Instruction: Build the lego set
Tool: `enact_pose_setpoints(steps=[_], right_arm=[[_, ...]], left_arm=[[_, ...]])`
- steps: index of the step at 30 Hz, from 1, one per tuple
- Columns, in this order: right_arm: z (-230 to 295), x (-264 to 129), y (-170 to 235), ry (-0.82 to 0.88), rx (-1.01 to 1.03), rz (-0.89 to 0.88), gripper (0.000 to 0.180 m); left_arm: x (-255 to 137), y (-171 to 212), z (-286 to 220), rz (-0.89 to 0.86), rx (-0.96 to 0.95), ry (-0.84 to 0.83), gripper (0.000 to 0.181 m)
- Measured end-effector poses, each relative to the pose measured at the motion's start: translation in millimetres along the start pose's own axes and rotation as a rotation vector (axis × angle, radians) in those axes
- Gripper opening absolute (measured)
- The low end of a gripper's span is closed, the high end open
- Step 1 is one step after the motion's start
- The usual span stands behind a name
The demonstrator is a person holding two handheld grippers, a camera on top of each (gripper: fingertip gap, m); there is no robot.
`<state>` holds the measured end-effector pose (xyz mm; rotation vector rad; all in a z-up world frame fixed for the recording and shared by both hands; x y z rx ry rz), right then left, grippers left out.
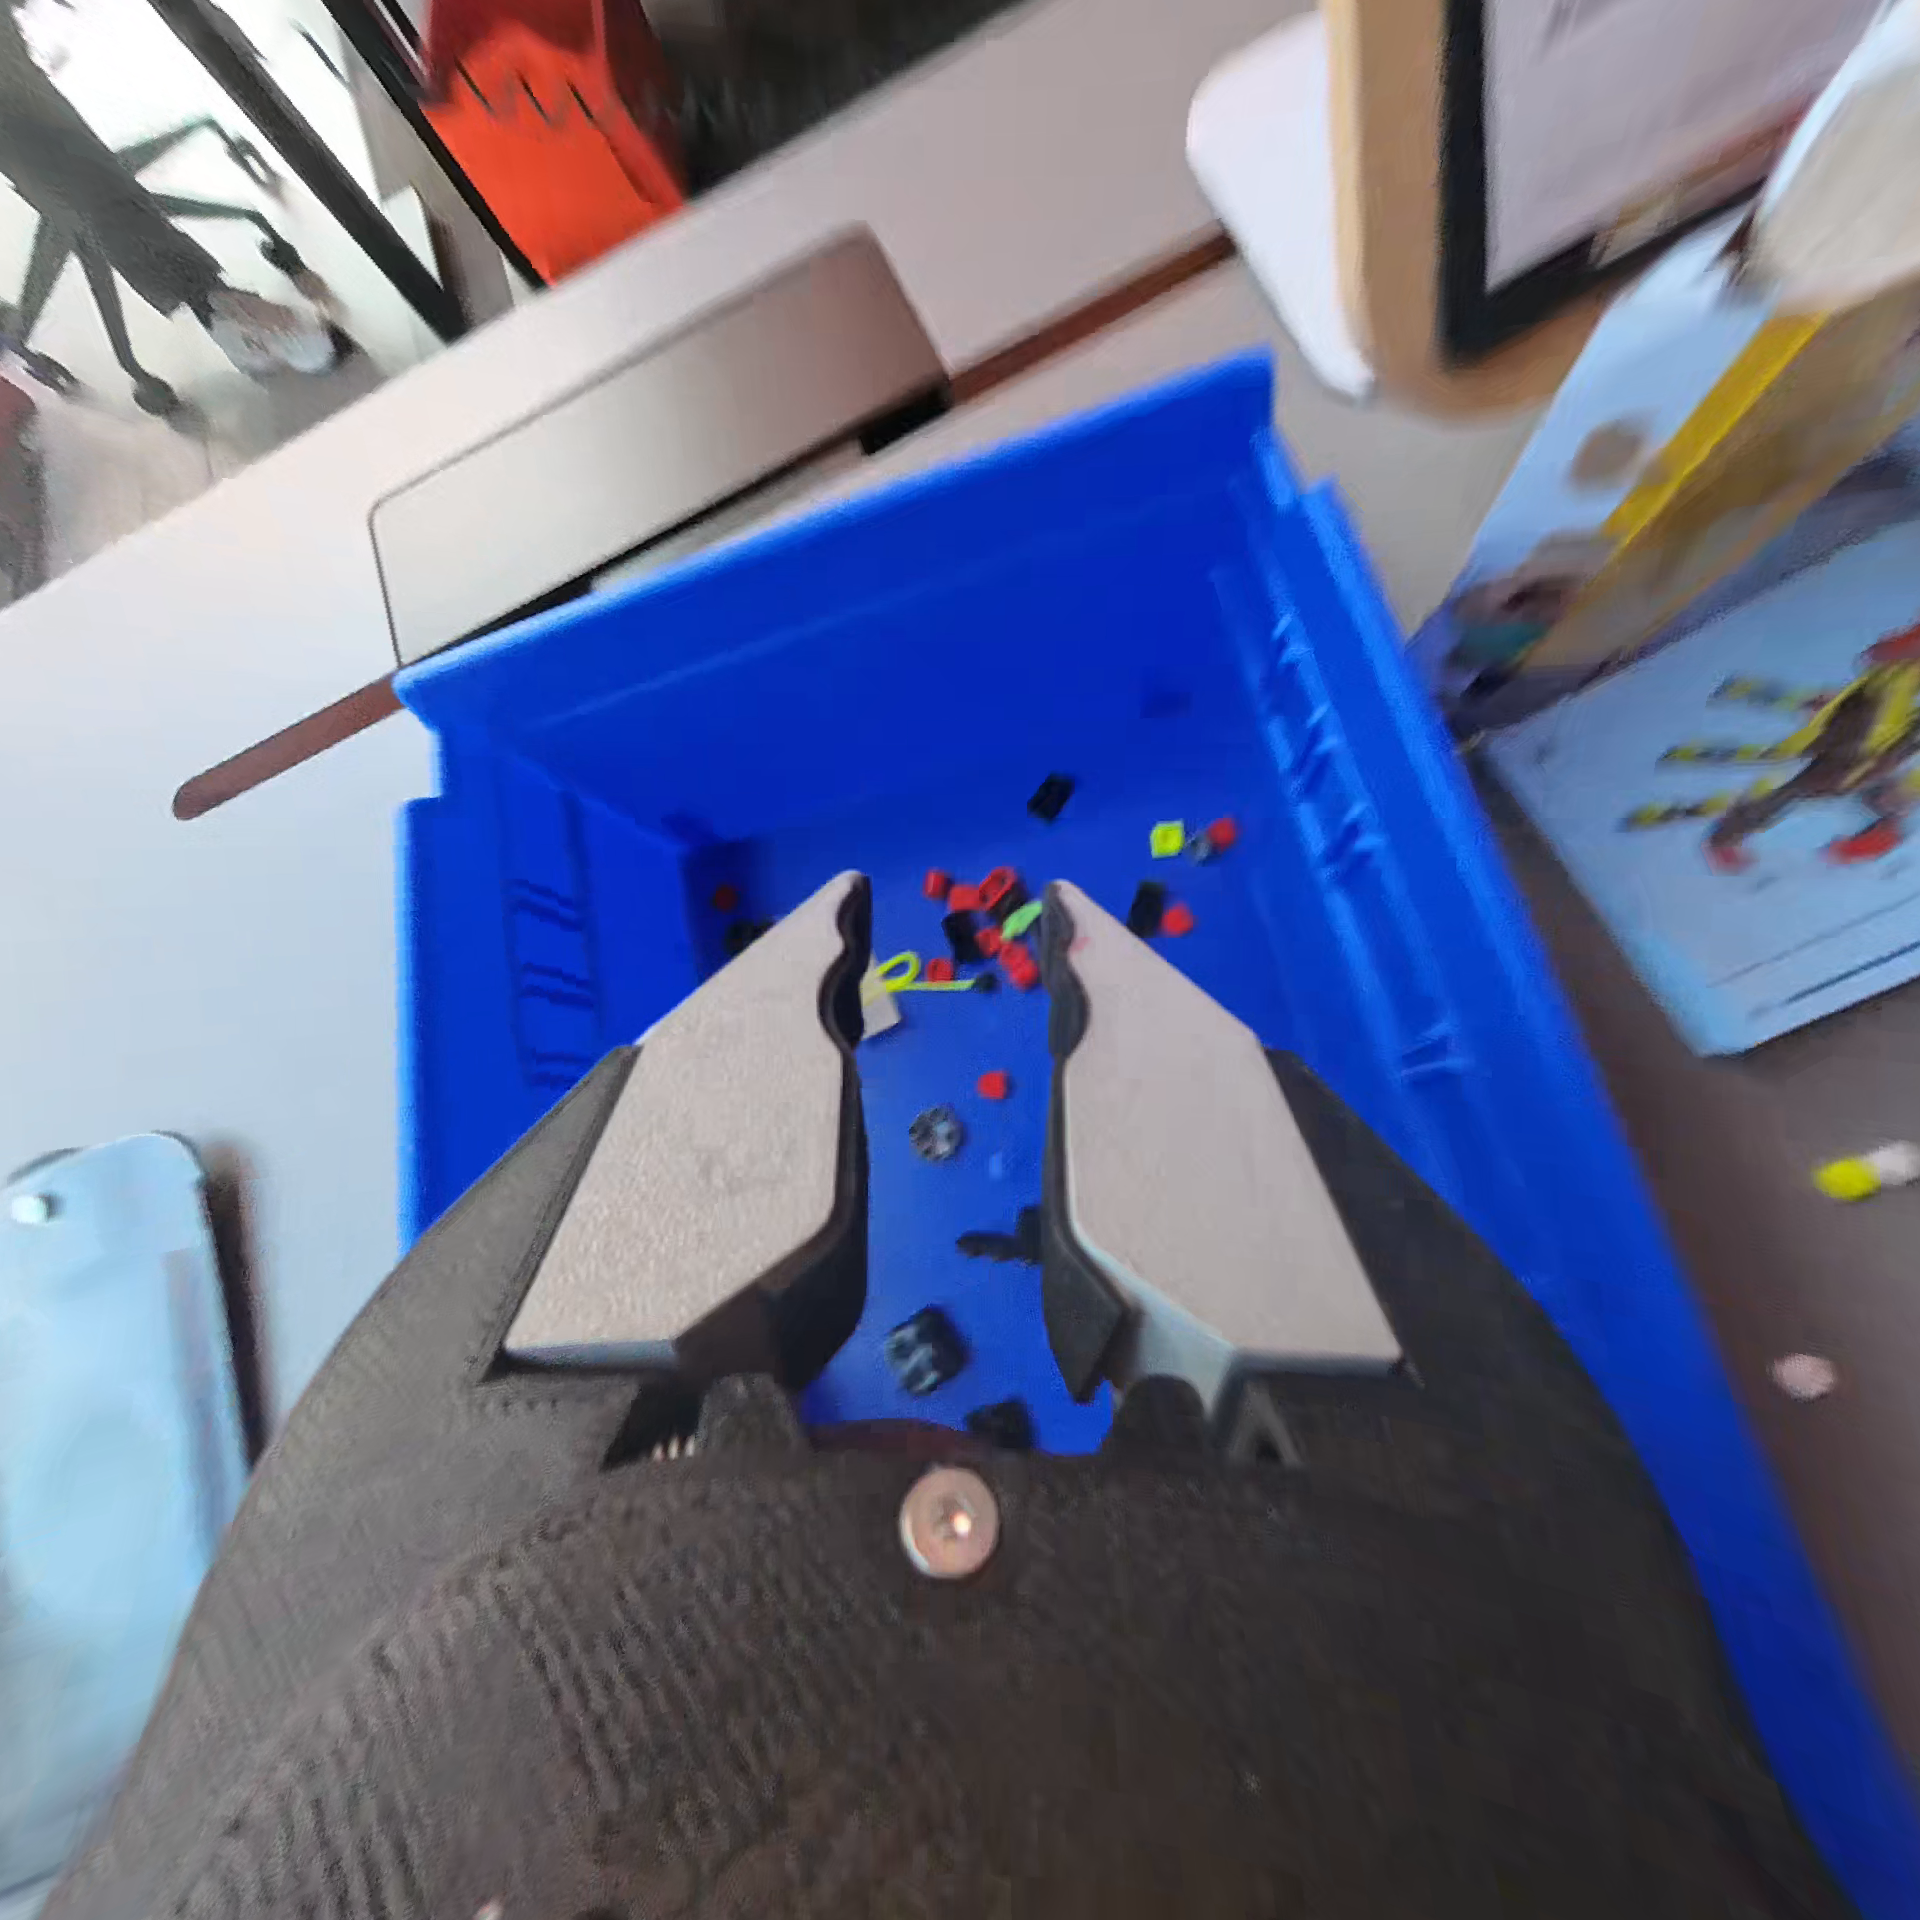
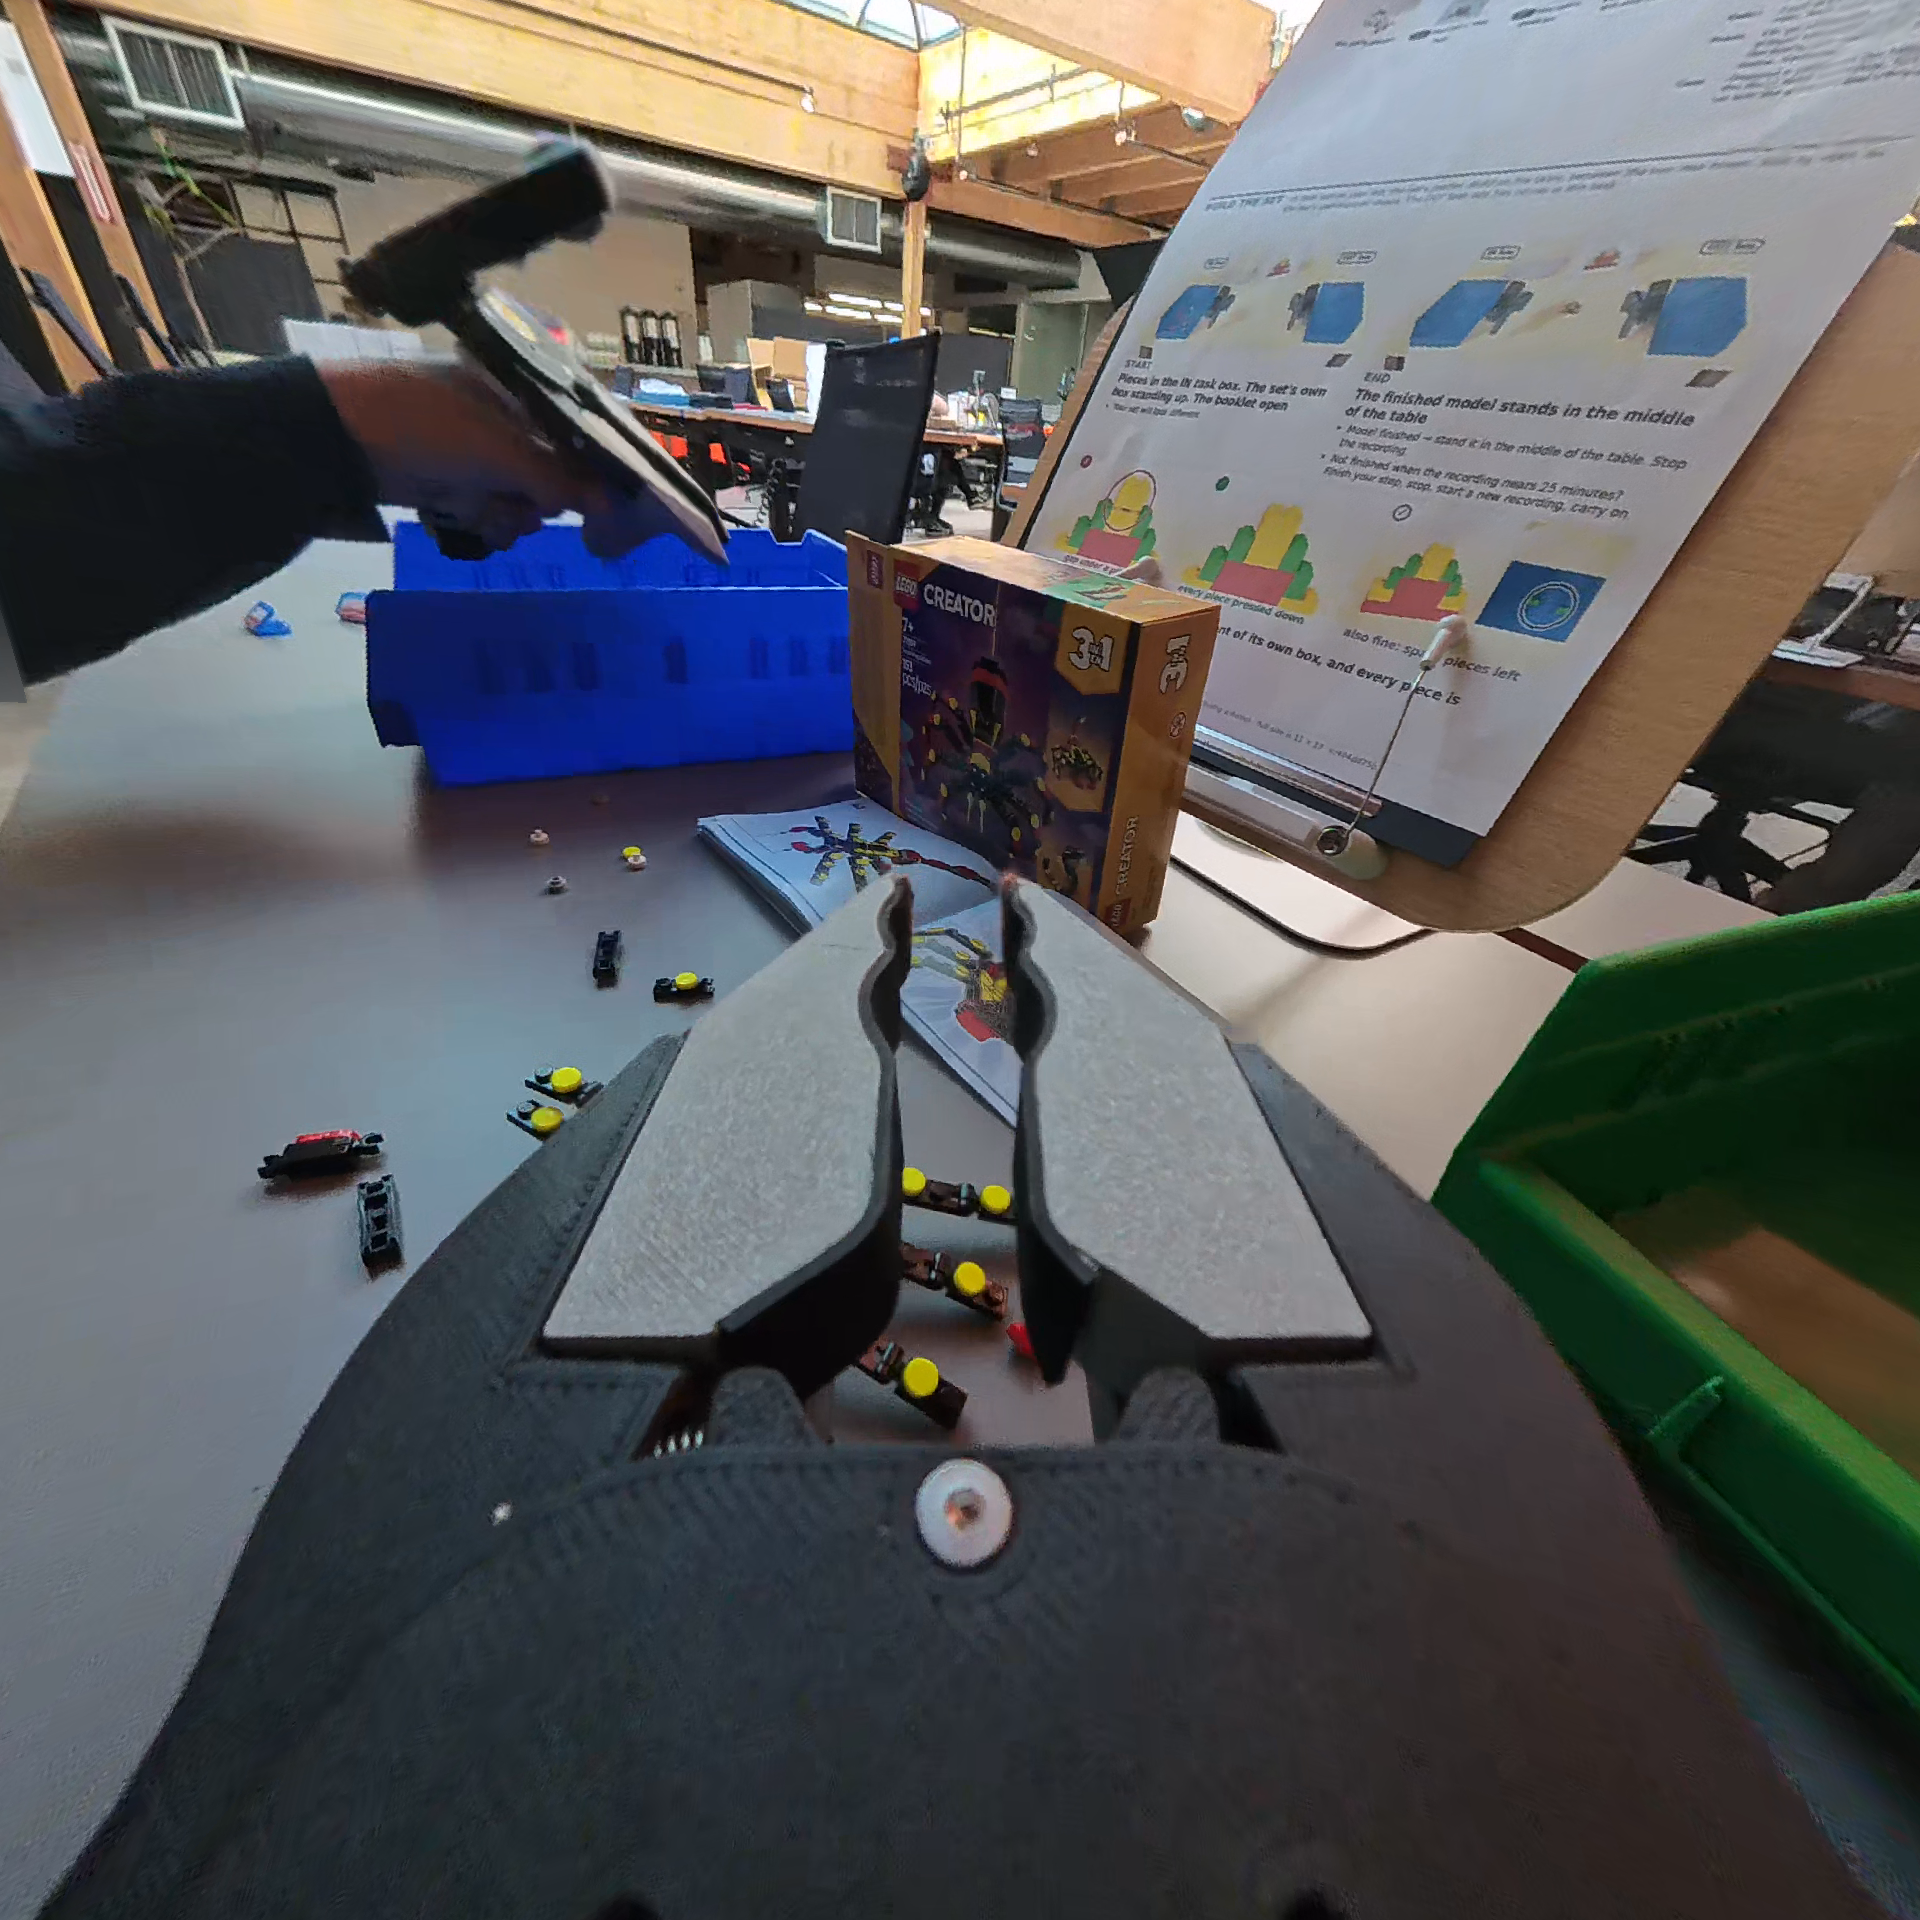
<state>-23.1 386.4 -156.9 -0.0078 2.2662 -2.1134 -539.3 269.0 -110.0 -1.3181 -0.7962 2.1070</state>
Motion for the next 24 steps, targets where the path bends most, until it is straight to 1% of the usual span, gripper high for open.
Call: enact_pose_setpoints(steps=[3, 5, 8, 10, 12, 14, 15, 16, 18, 19, 22, 24], right_arm=[[0, 1, 3, 0.0, -0.006, 0.052, 0.023], [2, 3, 8, -0.007, -0.022, 0.105, 0.032], [2, 7, 14, -0.014, -0.012, 0.149, 0.039], [2, 9, 15, -0.002, -0.016, 0.131, 0.038], [1, 13, 15, 0.003, -0.033, 0.114, 0.035], [-1, 20, 15, 0.024, -0.061, 0.094, 0.04], [-3, 23, 15, 0.024, -0.076, 0.08, 0.037], [-4, 26, 13, 0.022, -0.092, 0.05, 0.03], [-6, 29, 4, 0.008, -0.147, -0.061, 0.02], [-8, 32, 2, 0.004, -0.18, -0.088, 0.015], [-15, 43, 3, -0.02, -0.178, -0.066, 0.021], [-15, 42, 6, -0.047, -0.133, -0.07, 0.021]], left_arm=[[-20, 0, -8, -0.162, -0.192, -0.016, 0.044], [-27, 5, -11, -0.251, -0.281, -0.056, 0.041], [-30, 12, -16, -0.345, -0.338, -0.085, 0.041], [-33, 17, -20, -0.44, -0.374, -0.109, 0.039], [-35, 25, -23, -0.557, -0.397, -0.14, 0.034], [-37, 34, -25, -0.665, -0.406, -0.164, 0.025], [-39, 34, -25, -0.678, -0.385, -0.153, 0.025], [-39, 34, -24, -0.666, -0.368, -0.149, 0.027], [-36, 36, -23, -0.614, -0.362, -0.149, 0.036], [-36, 36, -23, -0.597, -0.377, -0.149, 0.042], [-39, 33, -32, -0.65, -0.443, -0.106, 0.04], [-39, 31, -42, -0.667, -0.423, -0.074, 0.037]])
Point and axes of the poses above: each gripper's, where its closed fingertips meet, x out along the fingers, y out of its underside, z = x × y across the jaws, the point moved 10 cm from there along -x, back along the fingers, and after that the axes turned 12 degrees about -y, right-handed, at the moved point
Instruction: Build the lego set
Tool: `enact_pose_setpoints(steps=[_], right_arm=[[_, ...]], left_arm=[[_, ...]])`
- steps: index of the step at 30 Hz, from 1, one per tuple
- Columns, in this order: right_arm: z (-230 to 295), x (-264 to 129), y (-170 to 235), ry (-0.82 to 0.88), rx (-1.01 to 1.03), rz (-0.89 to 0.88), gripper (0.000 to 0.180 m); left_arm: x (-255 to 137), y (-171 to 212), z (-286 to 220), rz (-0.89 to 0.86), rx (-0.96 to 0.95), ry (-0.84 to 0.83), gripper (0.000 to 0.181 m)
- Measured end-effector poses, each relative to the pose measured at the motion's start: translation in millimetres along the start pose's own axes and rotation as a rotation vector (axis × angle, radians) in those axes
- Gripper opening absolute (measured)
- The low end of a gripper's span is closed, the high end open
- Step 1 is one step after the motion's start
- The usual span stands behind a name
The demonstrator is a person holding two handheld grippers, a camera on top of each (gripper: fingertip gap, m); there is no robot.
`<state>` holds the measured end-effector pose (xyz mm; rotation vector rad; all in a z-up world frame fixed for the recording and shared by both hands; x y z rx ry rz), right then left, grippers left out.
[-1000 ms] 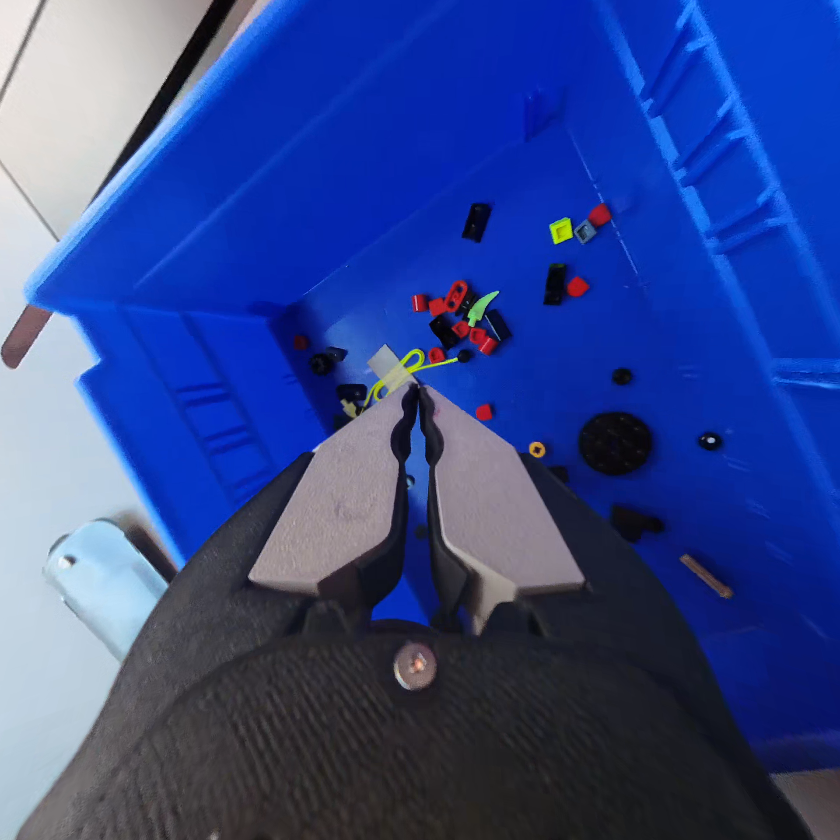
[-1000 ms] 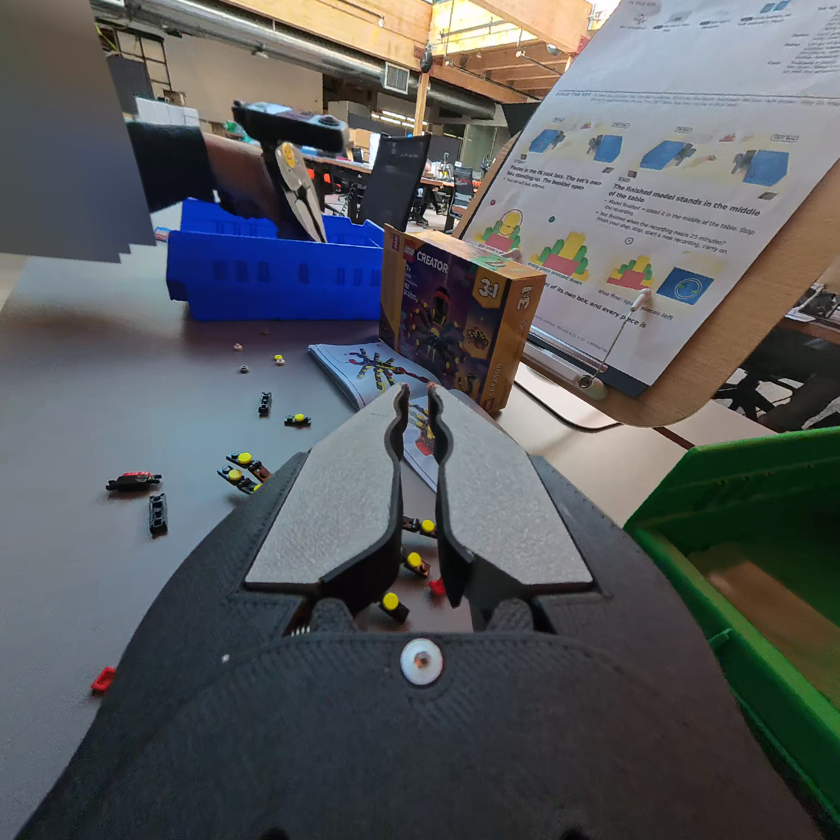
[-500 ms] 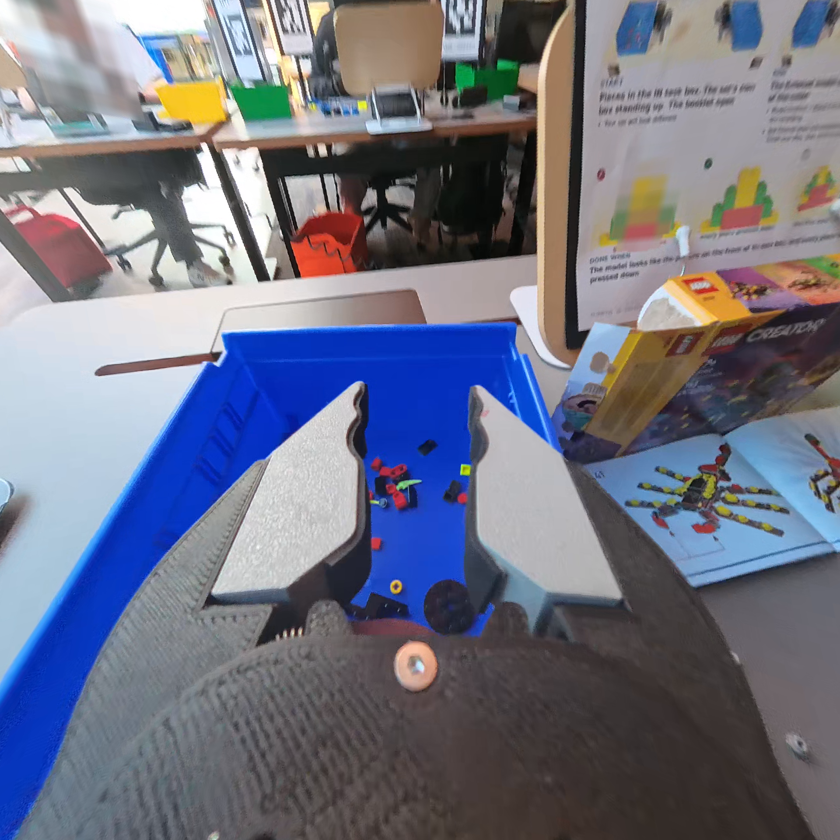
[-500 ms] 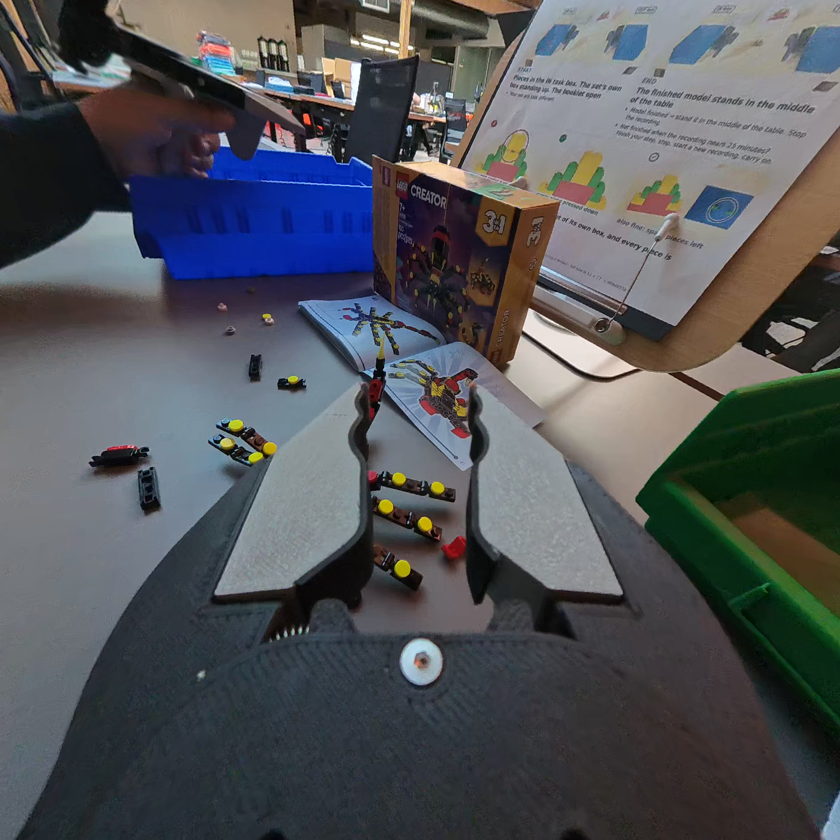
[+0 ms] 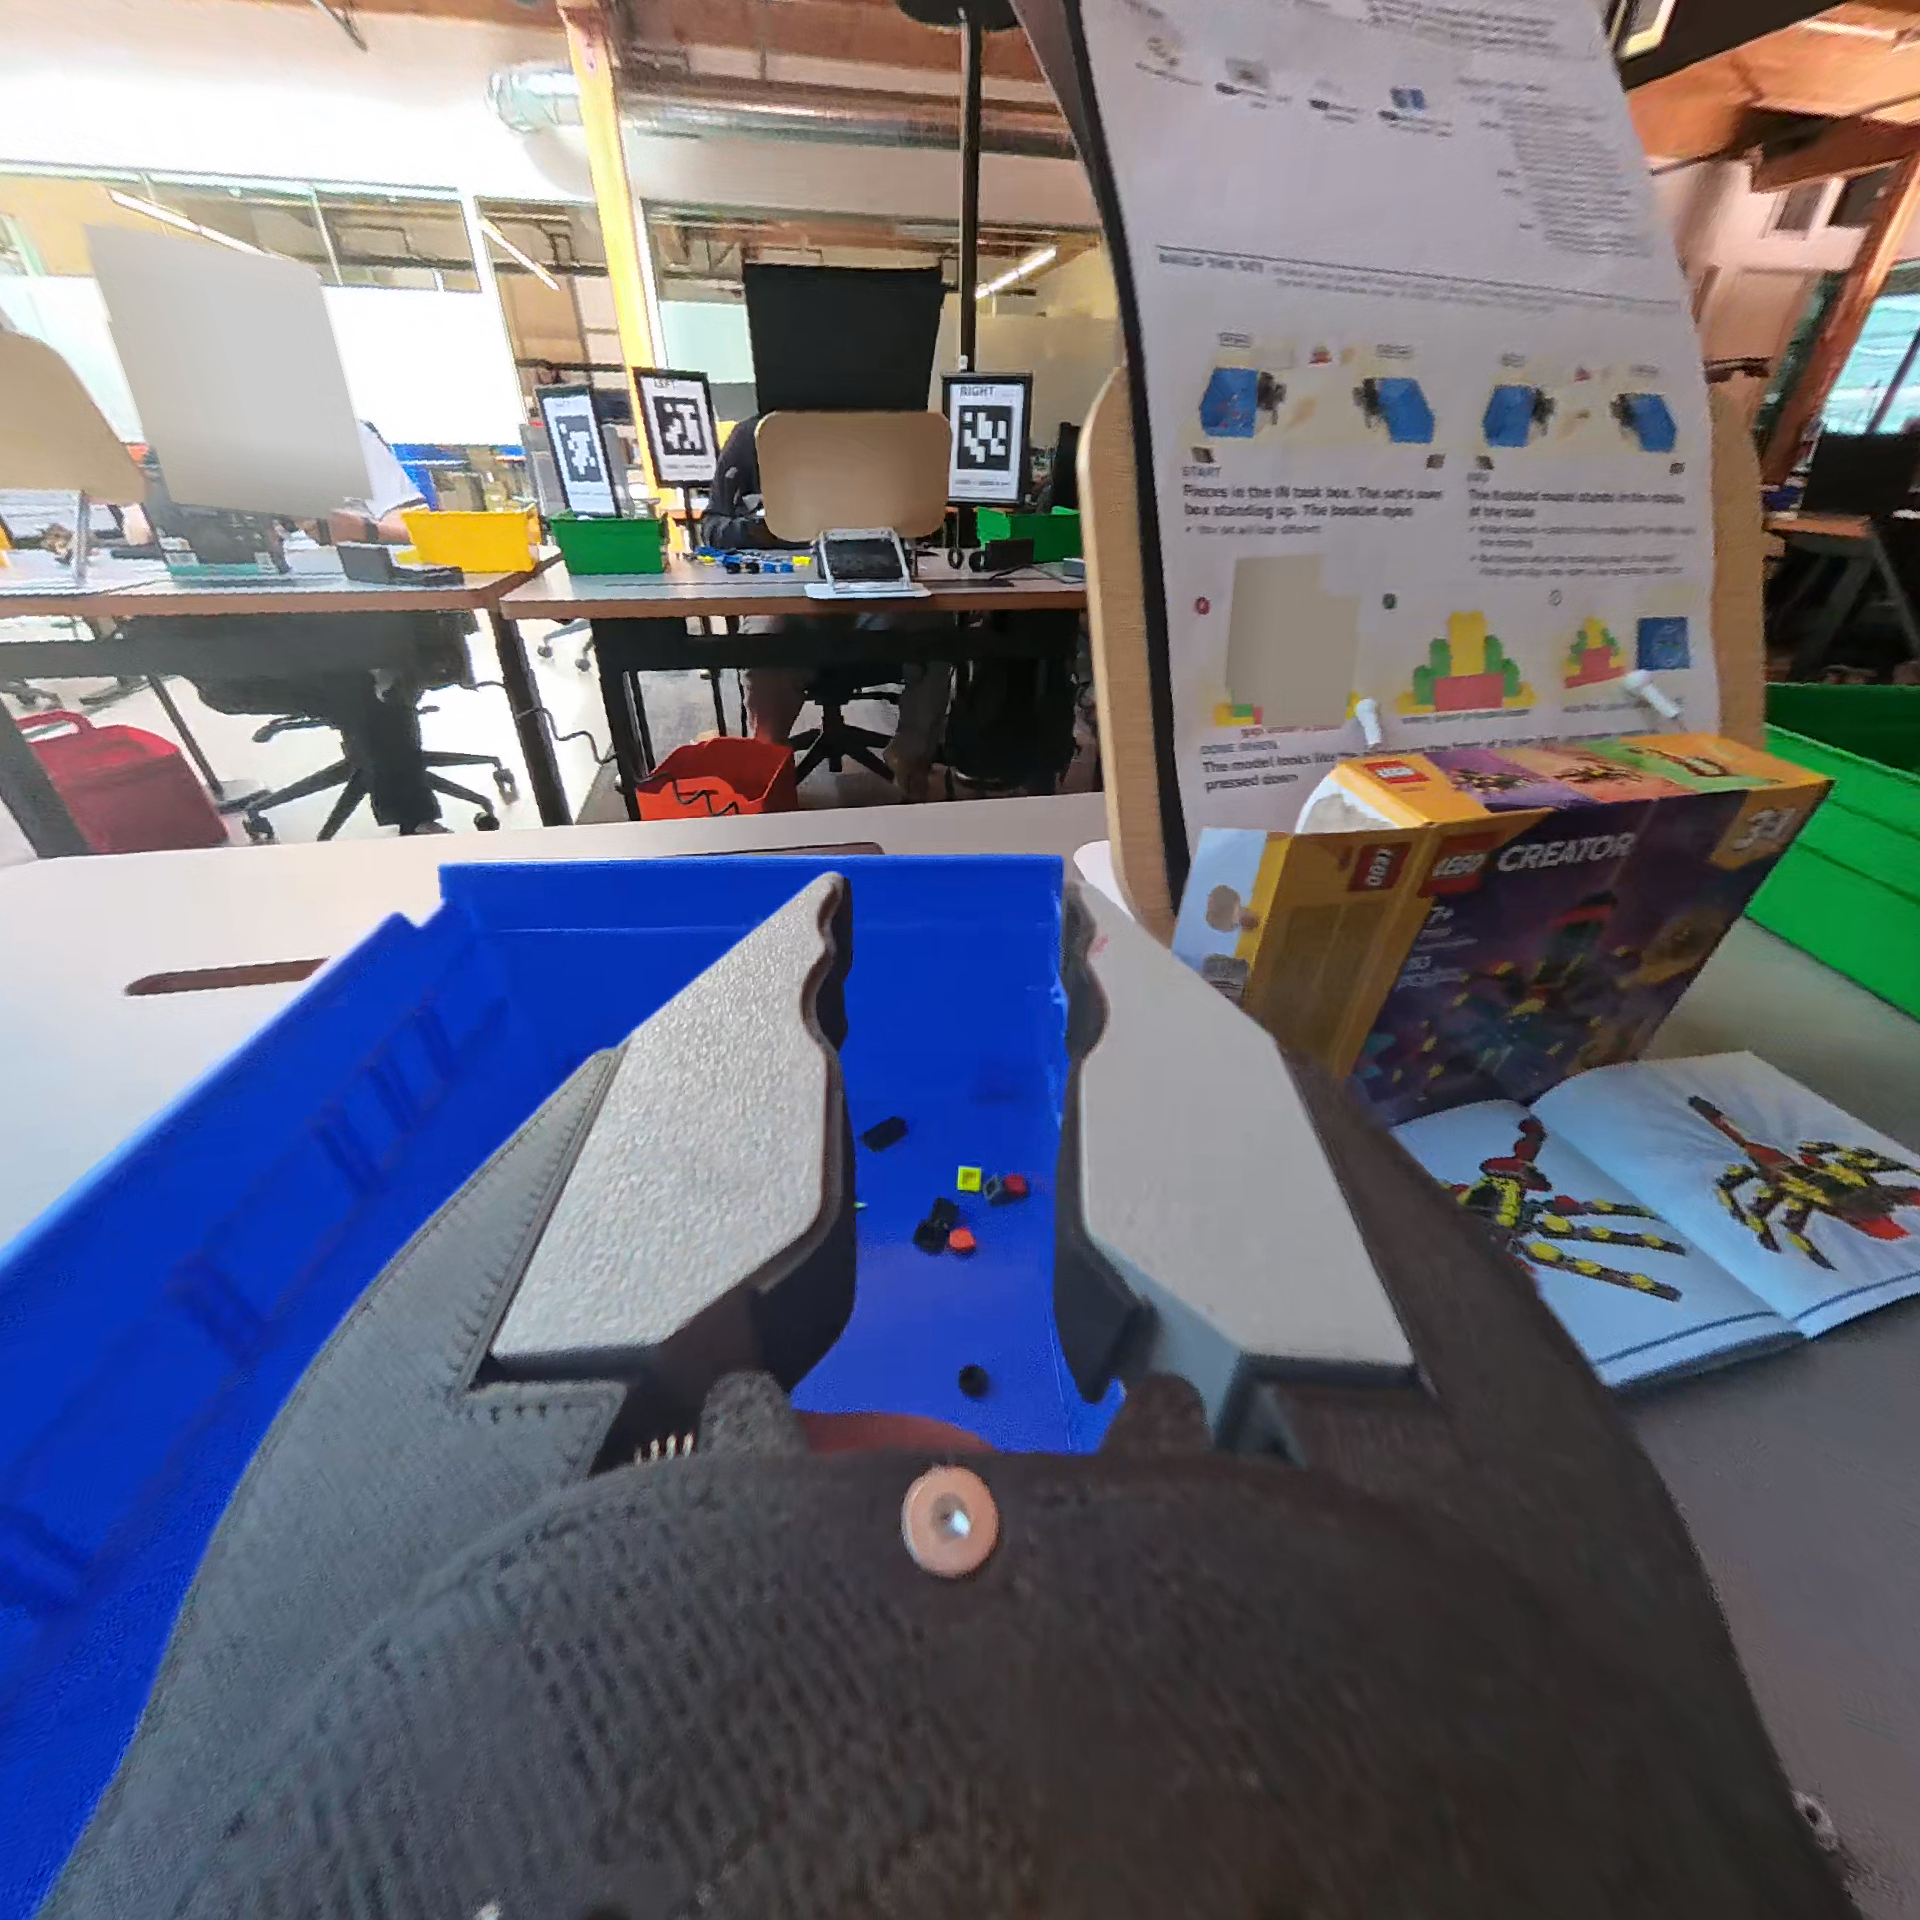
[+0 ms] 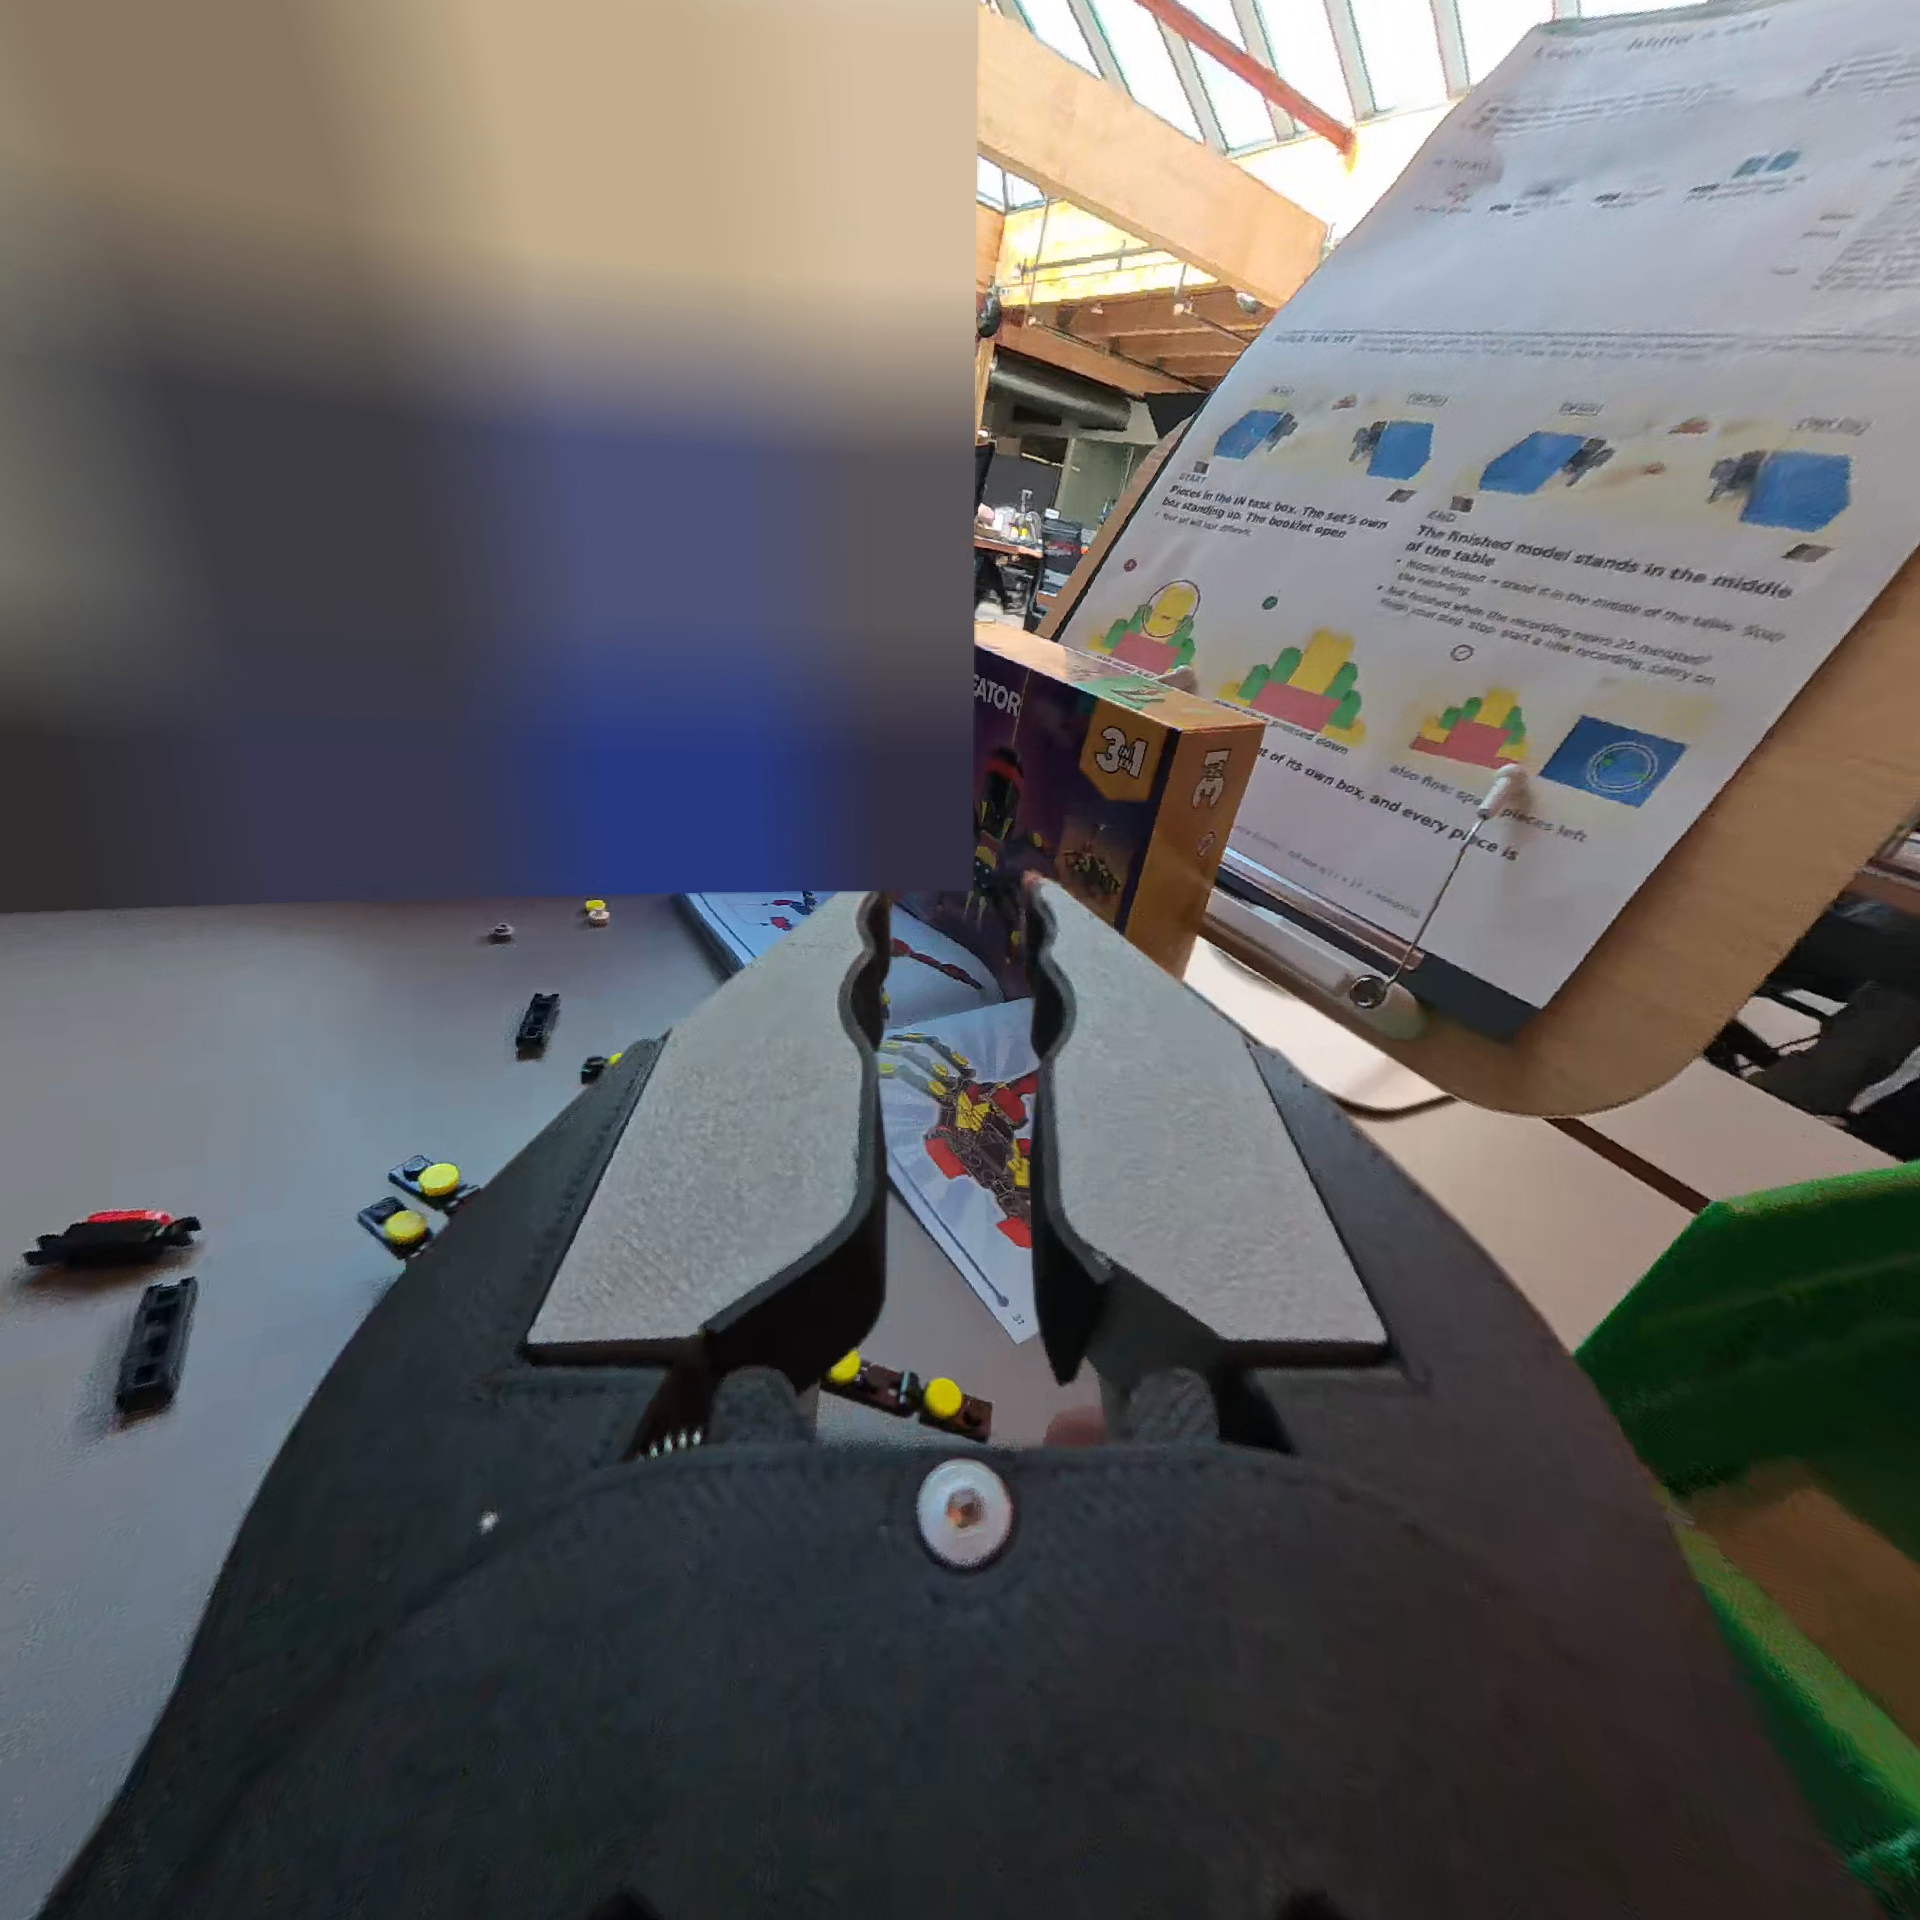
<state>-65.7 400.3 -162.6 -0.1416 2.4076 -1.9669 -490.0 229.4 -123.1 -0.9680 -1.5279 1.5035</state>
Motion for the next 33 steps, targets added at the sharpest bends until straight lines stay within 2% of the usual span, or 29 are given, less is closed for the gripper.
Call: enact_pose_setpoints(steps=[4, 7, 8, 10, 13, 19, 26, 28, 30, 33], right_arm=[[-1, -15, -3, 0.036, 0.027, -0.066, 0.013], [-2, -11, -3, 0.039, -0.012, -0.115, 0.002], [-3, -6, -2, 0.033, -0.013, -0.097, 0.008], [-8, -2, 2, 0.024, 0.032, -0.052, 0.018], [-11, -10, 1, 0.026, 0.065, -0.106, 0.014], [-2, -16, -1, -0.011, 0.046, -0.075, 0.015], [-16, -17, 6, 0.134, 0.05, 0.018, 0.021], [-17, -16, 11, 0.137, 0.044, 0.083, 0.021], [-16, -15, 14, 0.167, 0.004, 0.157, 0.023], [-10, -17, 10, 0.21, -0.098, 0.173, 0.024]], left_arm=[[-5, -2, -15, 0.0, 0.175, -0.016, 0.037], [-9, -2, -19, -0.04, 0.092, -0.038, 0.03], [-9, -1, -21, -0.067, 0.069, -0.016, 0.025], [-8, -2, -15, -0.086, 0.08, -0.077, 0.024], [-12, -5, -7, -0.095, -0.003, -0.031, 0.024], [-29, -19, 4, -0.196, -0.04, -0.05, 0.019], [-32, -10, 26, -0.262, -0.016, -0.168, 0.015], [-38, -12, 29, -0.294, -0.05, -0.151, 0.014], [-44, -10, 28, -0.331, -0.069, -0.152, 0.011], [-58, -9, 22, -0.399, -0.071, -0.153, 0.01]])
Point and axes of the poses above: each gripper's, where its closed fingertips meet, x out along the fingers, y out of its underside, z = x × y across the jaws, the point moved 10 cm from there along -x, back along the fingers, and after that the axes turned 12 degrees about -y, right-handed, at the moved point
